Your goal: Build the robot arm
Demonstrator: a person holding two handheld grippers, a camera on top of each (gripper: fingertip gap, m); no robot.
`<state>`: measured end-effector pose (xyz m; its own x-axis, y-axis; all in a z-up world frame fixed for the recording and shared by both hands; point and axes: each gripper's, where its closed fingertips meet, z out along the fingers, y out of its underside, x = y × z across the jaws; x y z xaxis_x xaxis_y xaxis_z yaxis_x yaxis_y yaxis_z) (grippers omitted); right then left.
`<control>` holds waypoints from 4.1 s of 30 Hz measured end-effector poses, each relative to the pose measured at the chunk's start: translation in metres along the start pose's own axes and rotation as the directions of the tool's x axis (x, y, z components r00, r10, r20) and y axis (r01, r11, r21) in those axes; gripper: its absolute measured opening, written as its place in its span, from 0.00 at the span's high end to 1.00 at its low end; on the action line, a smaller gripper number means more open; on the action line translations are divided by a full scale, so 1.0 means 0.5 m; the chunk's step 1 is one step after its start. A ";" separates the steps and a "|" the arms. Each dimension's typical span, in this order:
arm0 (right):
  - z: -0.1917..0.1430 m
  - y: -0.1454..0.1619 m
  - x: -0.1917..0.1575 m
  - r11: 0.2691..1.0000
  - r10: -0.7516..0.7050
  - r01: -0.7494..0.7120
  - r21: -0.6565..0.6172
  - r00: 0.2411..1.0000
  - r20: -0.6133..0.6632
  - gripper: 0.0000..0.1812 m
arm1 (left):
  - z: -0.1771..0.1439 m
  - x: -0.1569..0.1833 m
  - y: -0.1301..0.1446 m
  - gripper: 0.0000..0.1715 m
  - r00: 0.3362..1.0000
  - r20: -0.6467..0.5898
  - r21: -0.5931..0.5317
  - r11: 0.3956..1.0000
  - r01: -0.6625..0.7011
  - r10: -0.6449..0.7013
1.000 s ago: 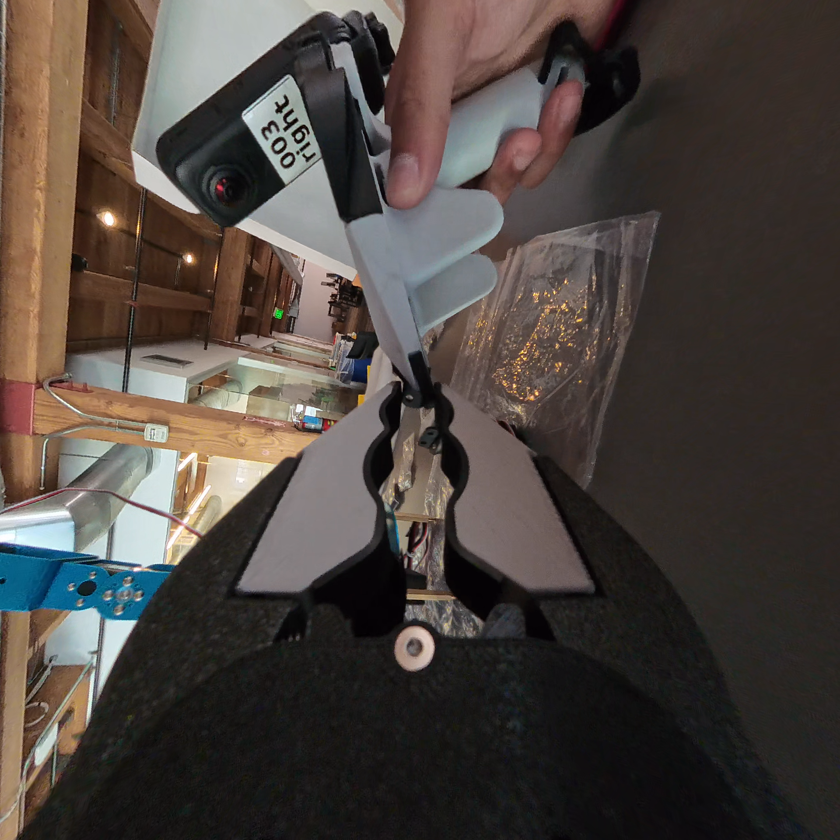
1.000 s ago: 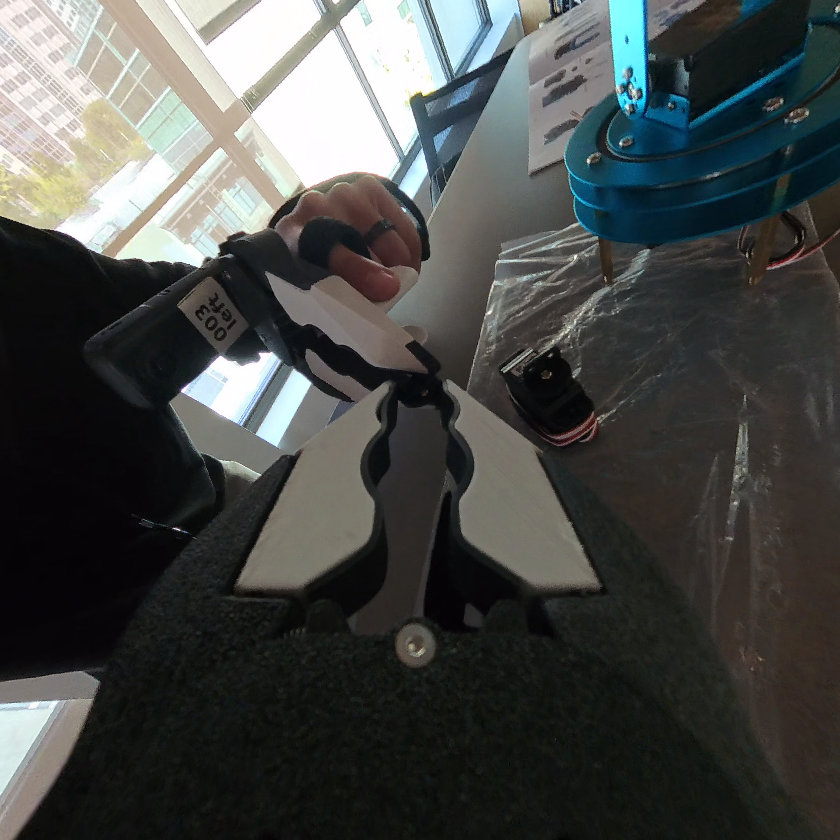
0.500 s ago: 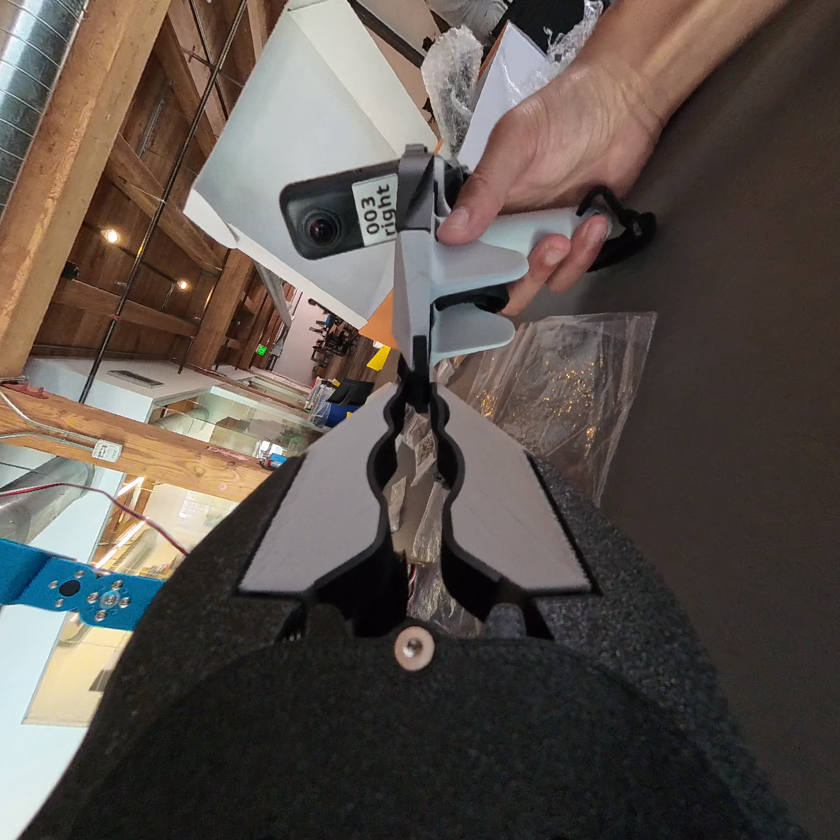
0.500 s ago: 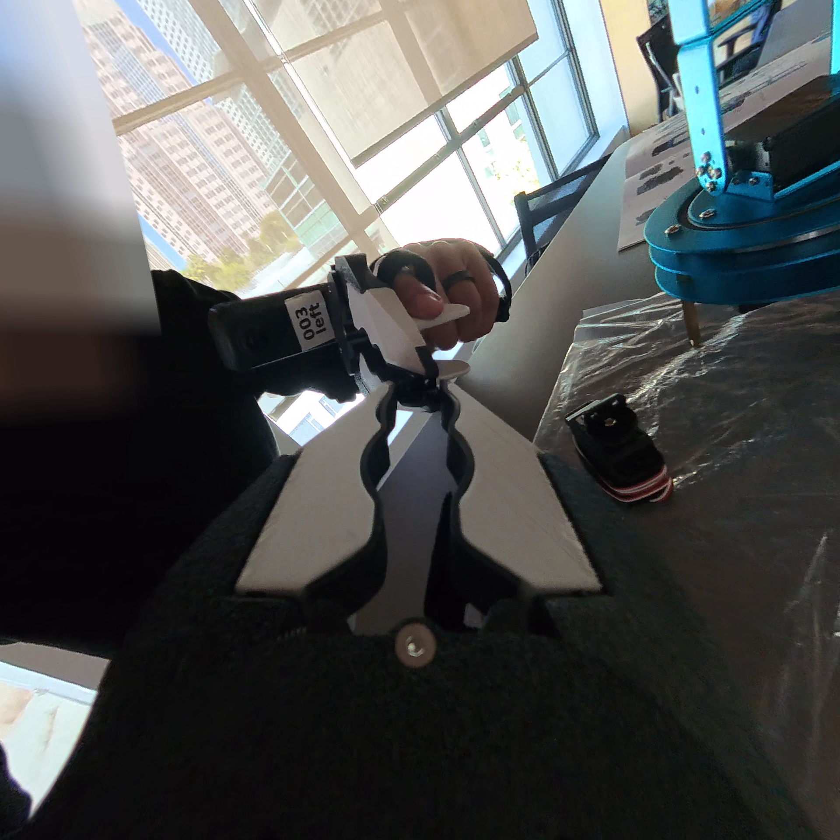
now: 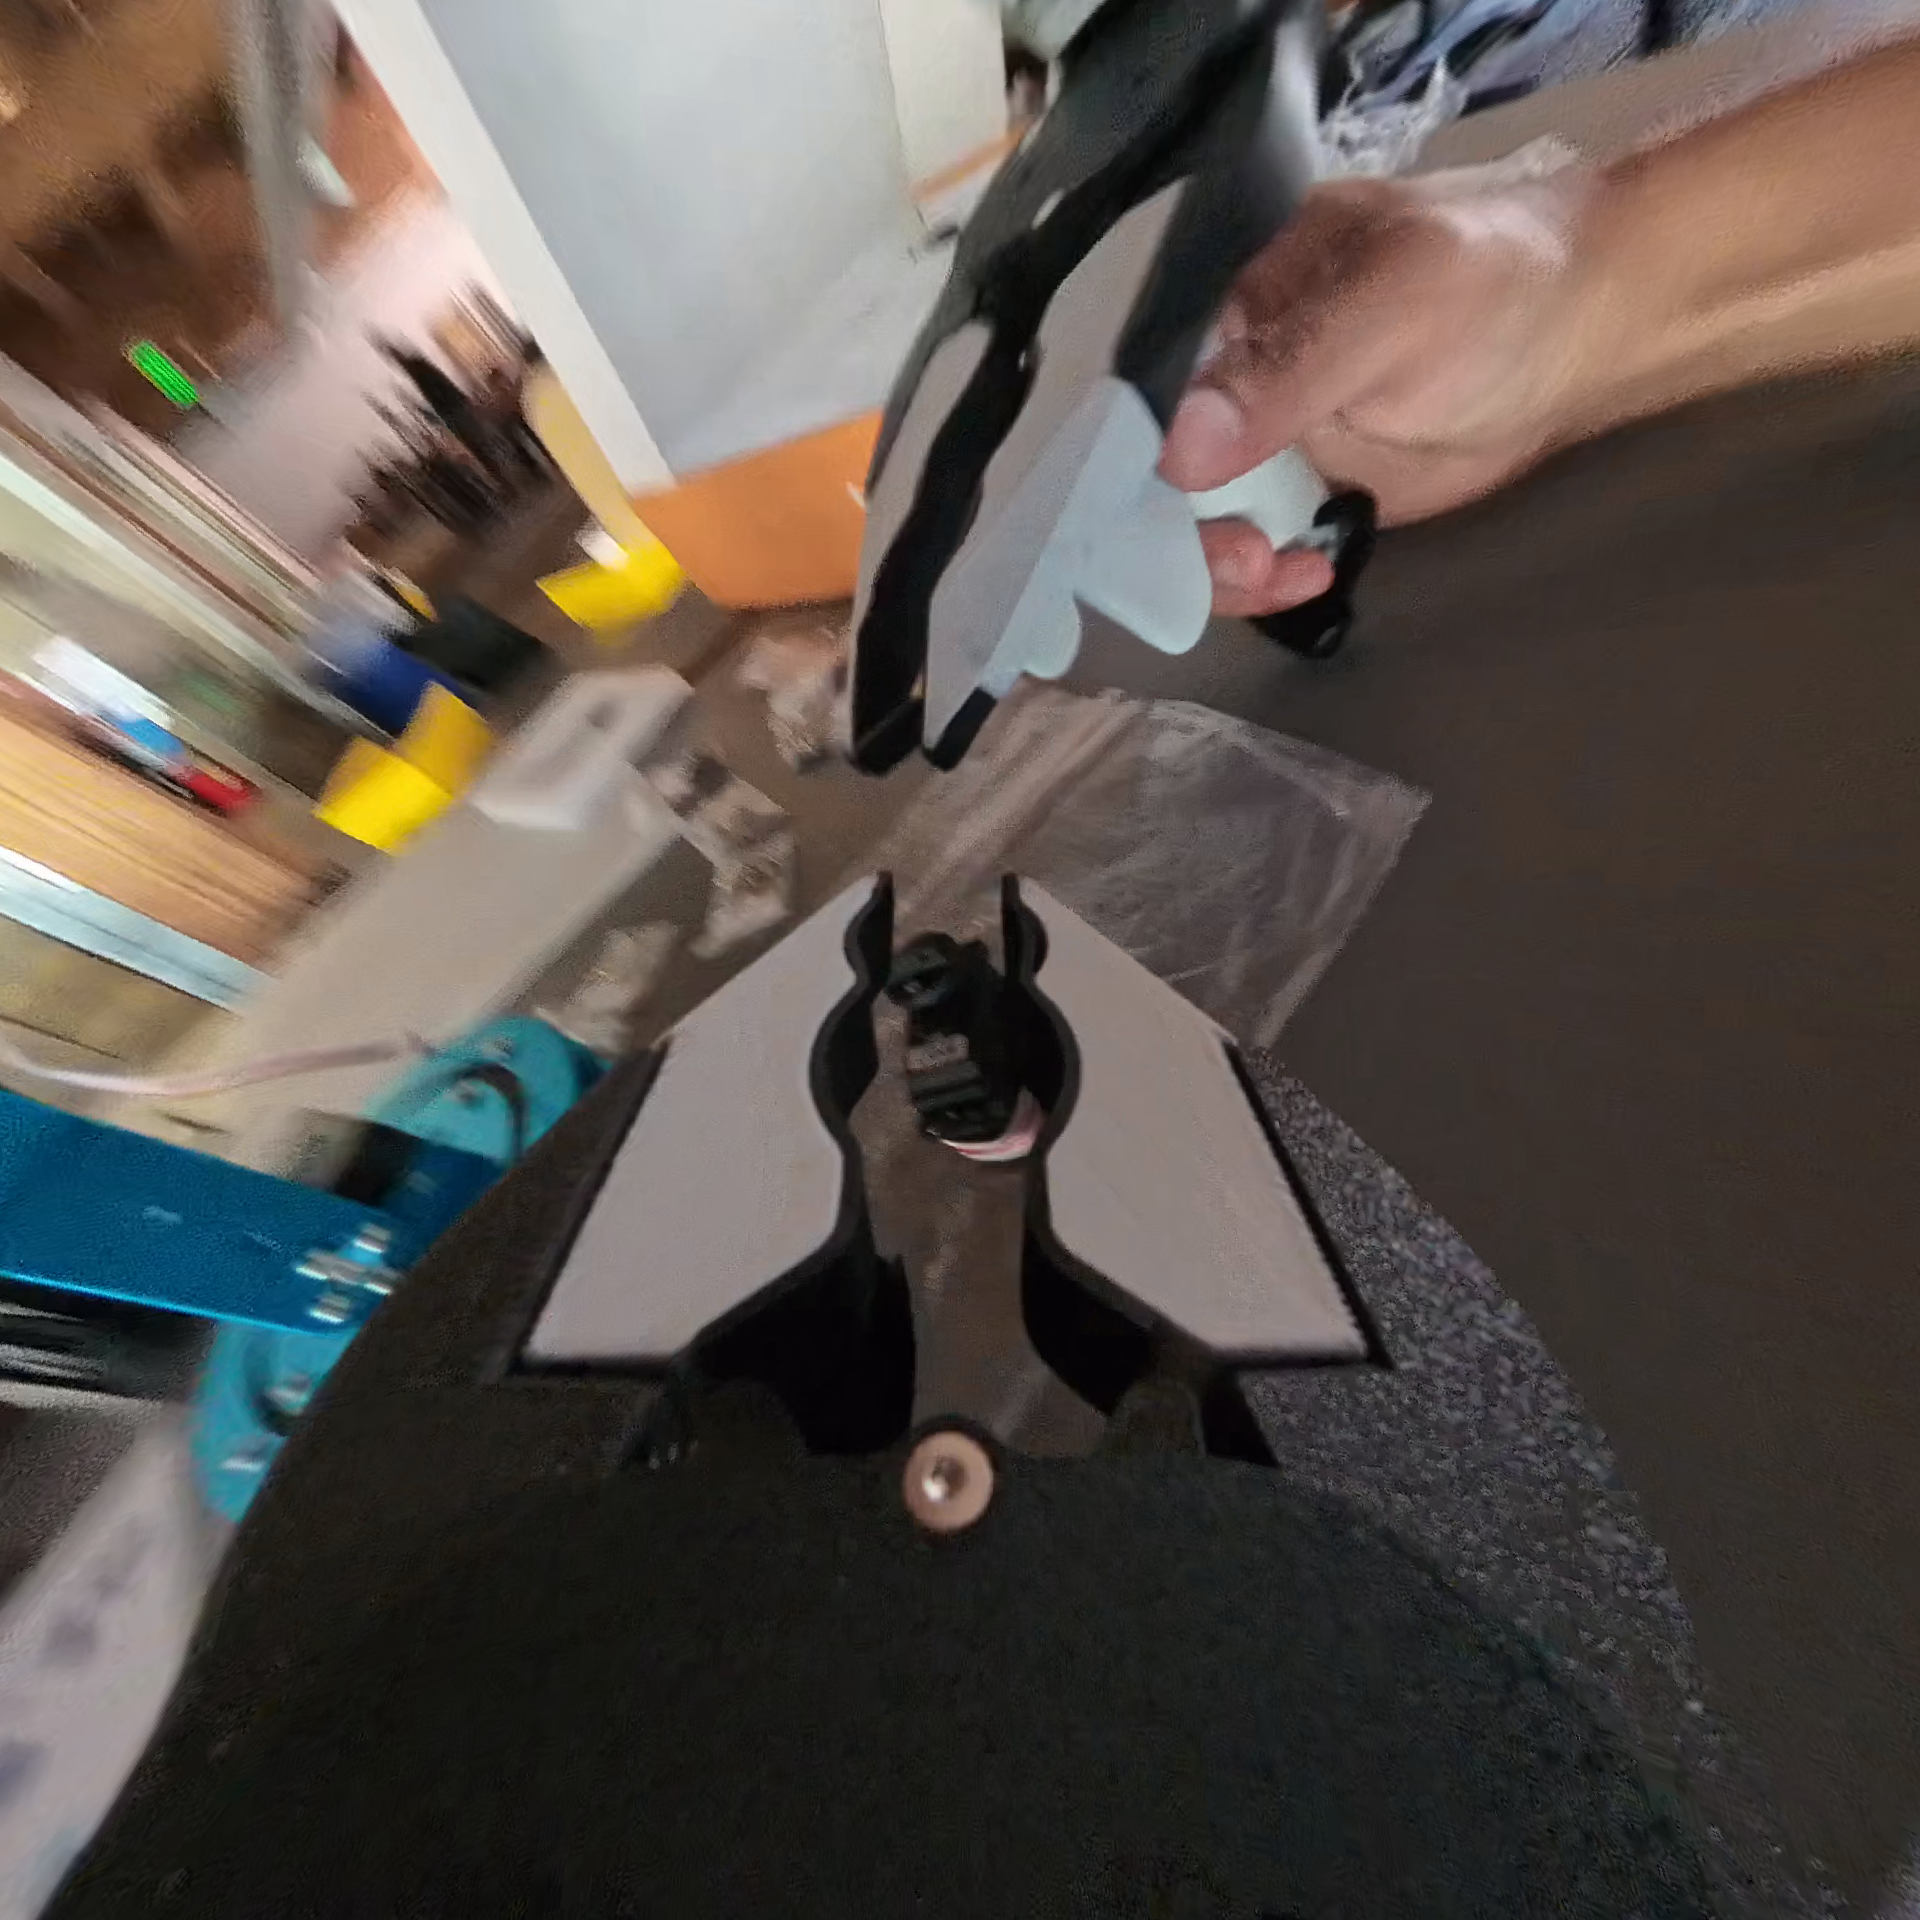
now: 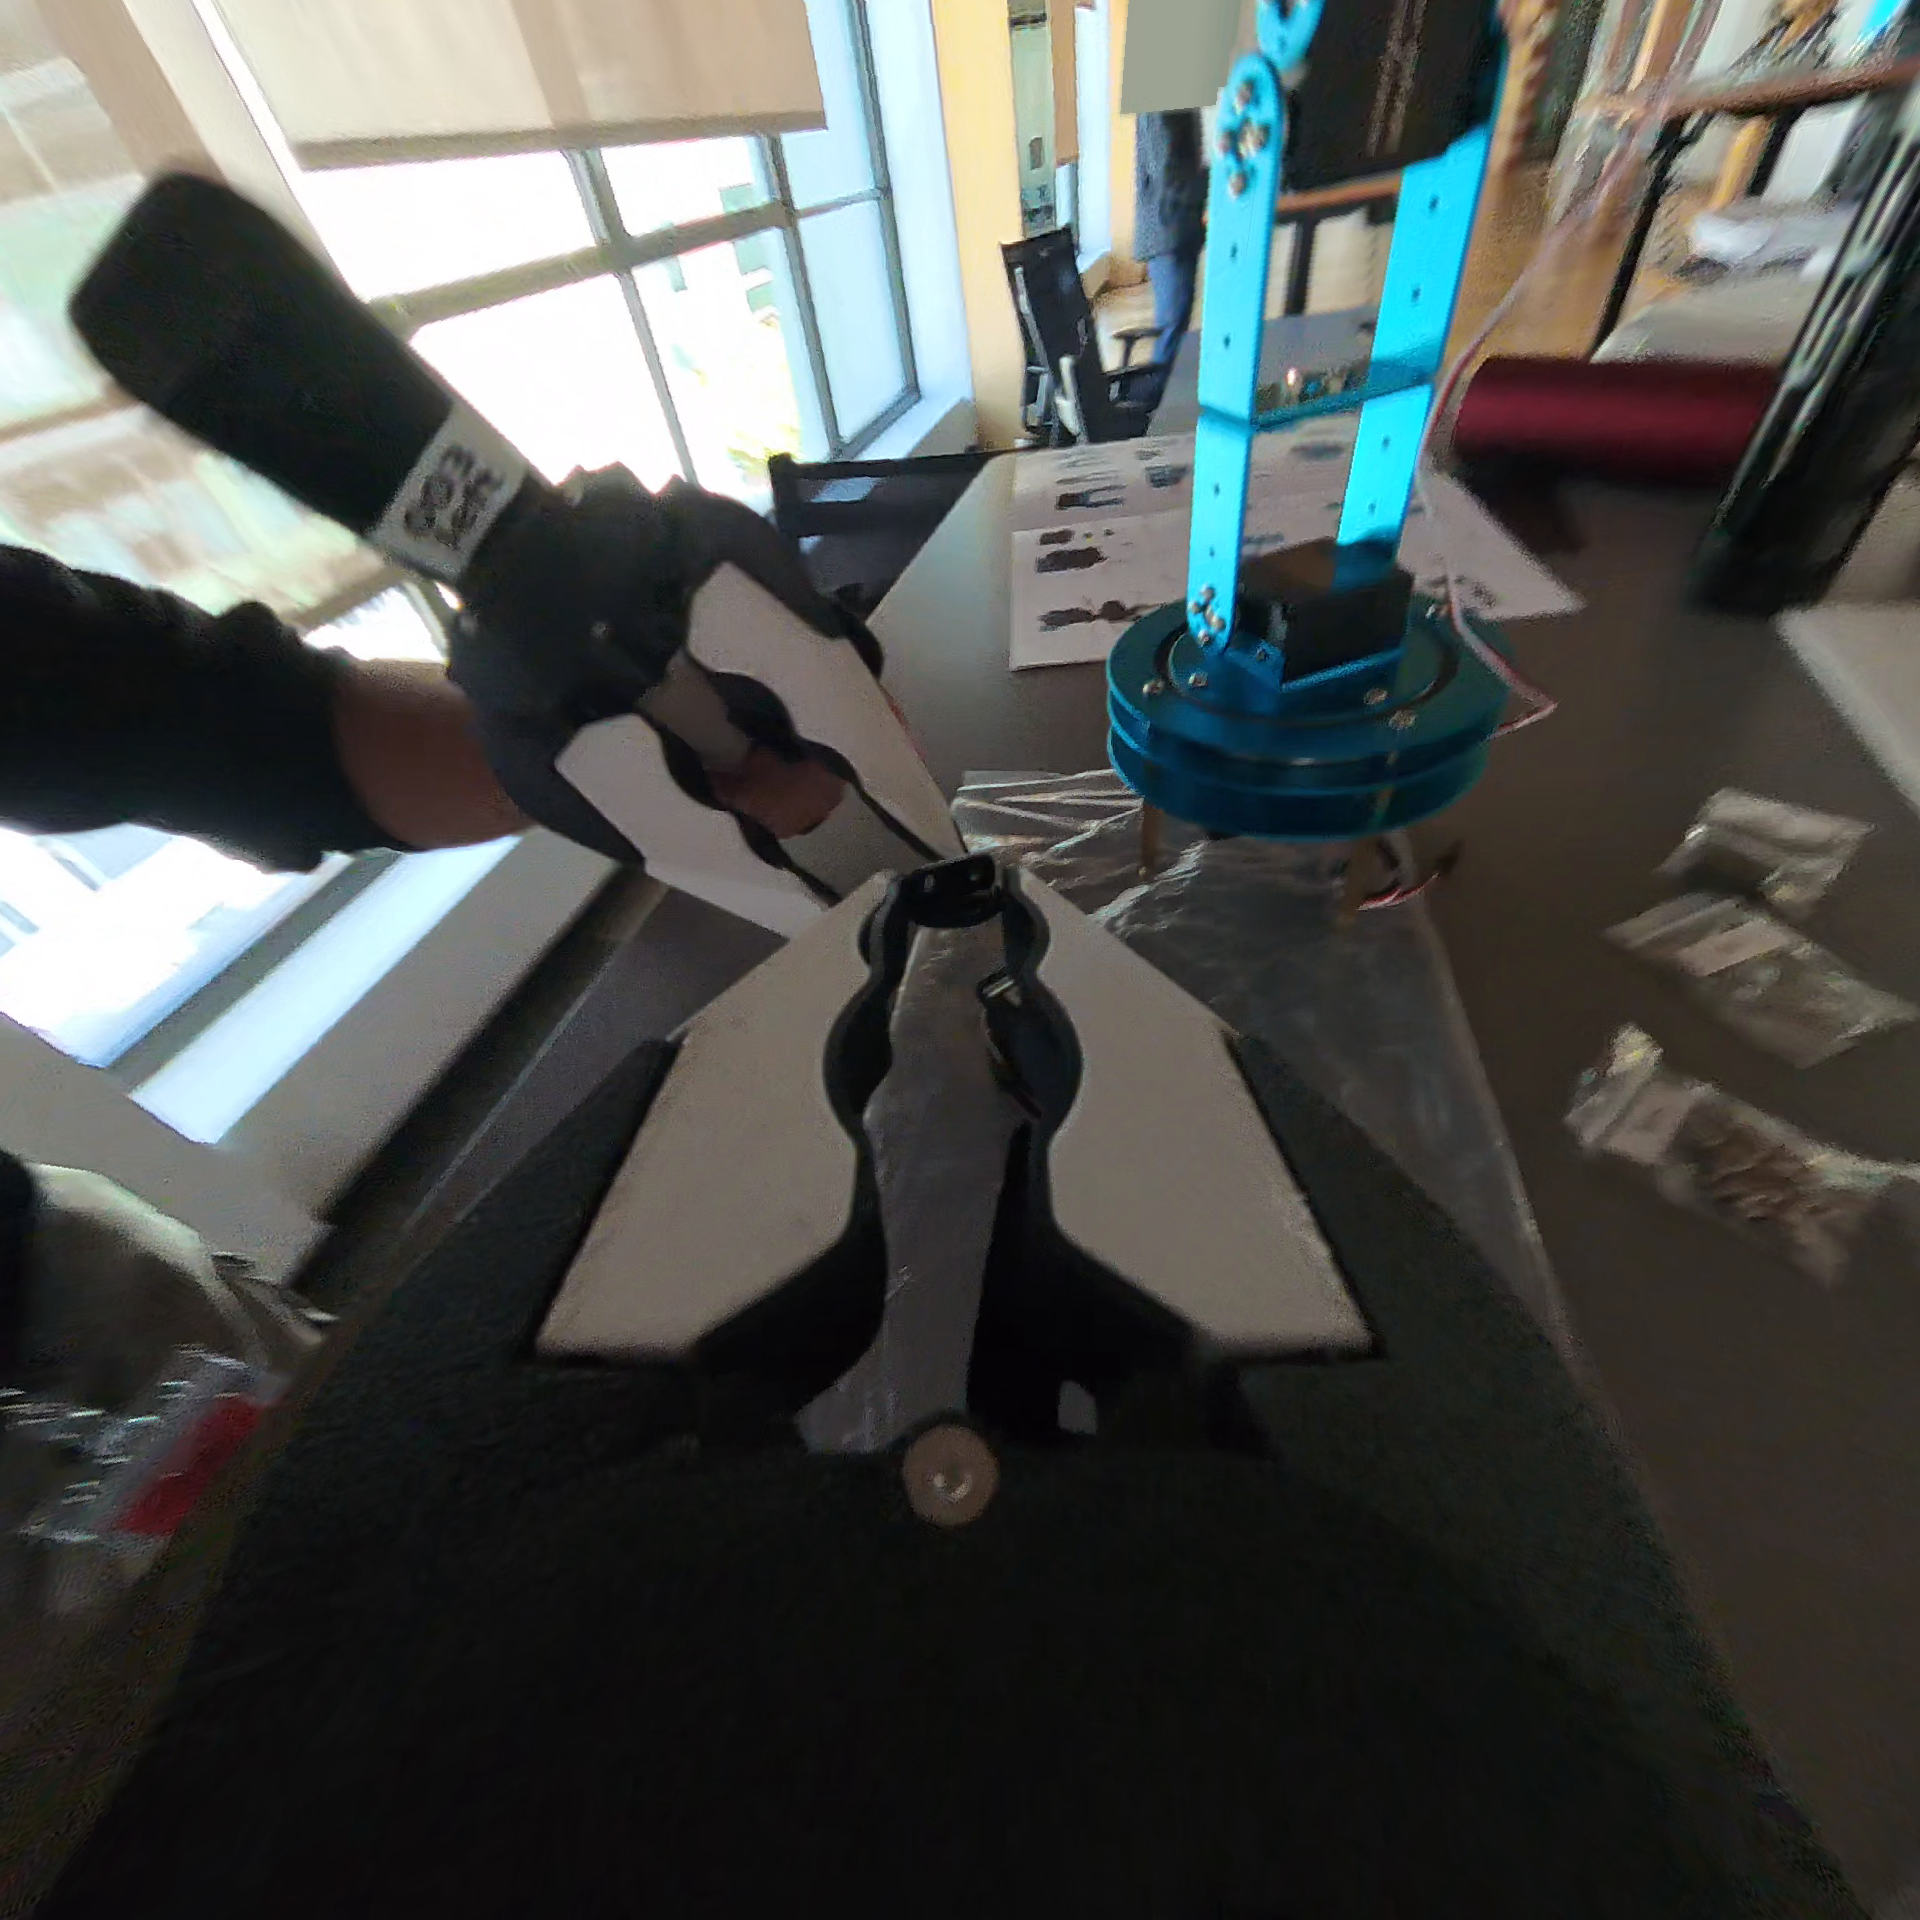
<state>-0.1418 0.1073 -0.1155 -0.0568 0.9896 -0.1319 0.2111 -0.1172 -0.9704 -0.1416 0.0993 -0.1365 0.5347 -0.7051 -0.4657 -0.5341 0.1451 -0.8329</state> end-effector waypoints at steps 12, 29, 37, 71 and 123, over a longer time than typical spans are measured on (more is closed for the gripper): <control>0.035 -0.016 -0.017 0.959 -0.283 0.280 -0.043 0.939 -0.194 0.91 | -0.050 -0.034 -0.040 0.88 0.663 -0.194 -0.116 0.689 0.716 -0.722; 0.042 -0.042 -0.020 0.950 -0.279 0.307 0.052 0.914 -0.294 0.91 | -0.038 -0.045 -0.058 0.92 0.403 -0.226 -0.325 0.459 0.827 -0.887; 0.056 0.019 0.018 0.964 -0.266 0.256 -0.072 0.919 -0.290 0.89 | -0.005 -0.042 0.004 0.99 0.528 0.008 -0.405 0.480 0.778 -0.849; 0.036 0.088 0.035 0.912 -0.282 0.226 -0.342 0.951 -0.123 0.86 | 0.032 -0.019 0.033 1.00 0.298 0.343 -0.254 0.218 0.942 -0.891; 0.065 0.095 0.052 0.948 -0.110 0.197 -0.251 0.940 0.324 0.89 | 0.037 0.009 0.147 0.88 0.878 -0.233 -0.445 0.849 0.286 -0.418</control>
<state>-0.1651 0.1246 -0.1717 -0.3926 0.9160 -0.0828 0.4334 0.1049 -0.8951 -0.1660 0.1197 -0.2054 0.5403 -0.8414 0.0091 -0.5915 -0.3875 -0.7071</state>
